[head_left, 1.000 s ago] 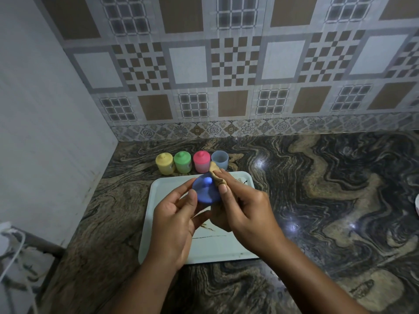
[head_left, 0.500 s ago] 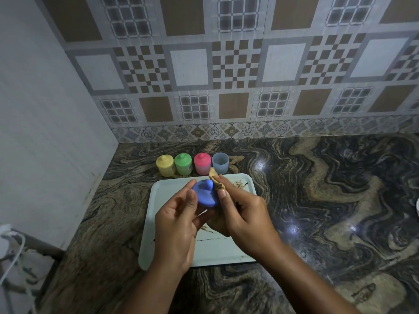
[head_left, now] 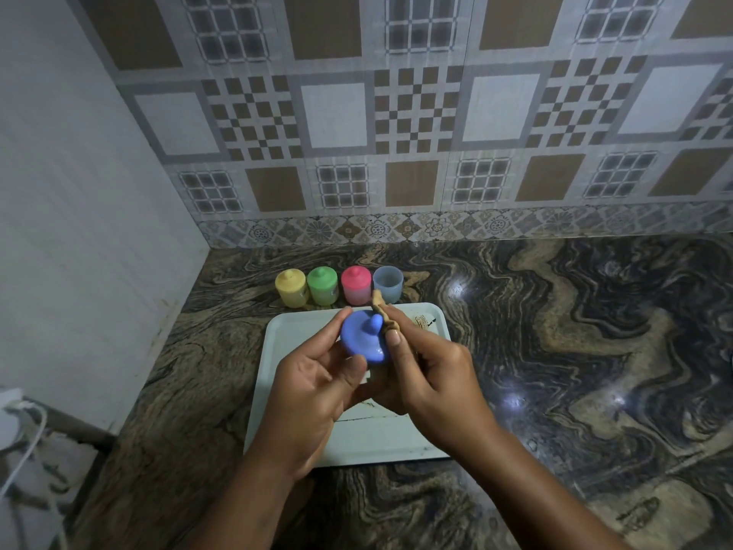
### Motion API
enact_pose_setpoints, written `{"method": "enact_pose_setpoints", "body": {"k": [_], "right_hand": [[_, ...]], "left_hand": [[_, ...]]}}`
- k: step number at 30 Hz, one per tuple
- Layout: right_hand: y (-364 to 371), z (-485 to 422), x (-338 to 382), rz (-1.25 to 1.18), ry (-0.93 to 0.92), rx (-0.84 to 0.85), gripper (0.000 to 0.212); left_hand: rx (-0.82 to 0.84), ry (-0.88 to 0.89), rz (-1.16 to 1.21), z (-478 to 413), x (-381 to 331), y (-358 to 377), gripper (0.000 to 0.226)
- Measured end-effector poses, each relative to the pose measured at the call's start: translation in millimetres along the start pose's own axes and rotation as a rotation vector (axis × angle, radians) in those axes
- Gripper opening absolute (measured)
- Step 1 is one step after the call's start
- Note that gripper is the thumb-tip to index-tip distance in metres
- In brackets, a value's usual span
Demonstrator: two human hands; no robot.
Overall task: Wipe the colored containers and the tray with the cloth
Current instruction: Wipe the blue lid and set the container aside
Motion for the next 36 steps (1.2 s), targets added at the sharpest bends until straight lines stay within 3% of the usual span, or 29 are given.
{"method": "enact_pose_setpoints", "body": {"k": [2, 5, 12, 15, 18, 23, 26, 28, 32, 36], "right_hand": [[0, 1, 2, -0.018, 0.000, 0.003, 0.036], [2, 6, 6, -0.020, -0.023, 0.017, 0.037], [-3, 2, 2, 0.053, -0.009, -0.033, 0.038], [-3, 3, 5, 0.029, -0.018, -0.025, 0.037], [0, 9, 14, 0.052, -0.078, -0.002, 0.037], [-1, 10, 9, 0.086, -0.053, -0.017, 0.037], [-3, 6, 9, 0.048, -0.026, -0.027, 0.036], [-4, 5, 11, 0.027, -0.016, -0.020, 0.037], [0, 10, 17, 0.016, -0.074, 0.007, 0.039], [-3, 9, 20, -0.005, -0.090, -0.015, 0.035]], "left_hand": [[-0.041, -0.007, 0.019, -1, 1, 0, 0.059], [-0.138, -0.042, 0.115, -3, 4, -9, 0.042], [-0.023, -0.007, 0.046, 1, -5, 1, 0.045], [-0.066, 0.021, 0.016, 1, -7, 3, 0.051], [-0.165, -0.018, 0.095, -3, -3, -8, 0.036], [-0.074, -0.057, 0.074, 0, -1, -5, 0.033], [-0.009, -0.017, 0.051, 2, -4, 3, 0.045], [-0.021, 0.005, 0.024, 1, -5, 4, 0.054], [-0.132, 0.002, 0.076, -3, -3, -8, 0.040], [-0.092, 0.014, 0.013, -2, -5, -8, 0.040]]}}
Point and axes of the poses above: each hand's wrist, its own z-axis away from the middle knuckle, its own y-axis out of the palm, x = y × z, the point moved 7 cm from there along -z, towards the middle knuckle, and after that the axes turned 14 degrees about -z, right-handed, at the moved point
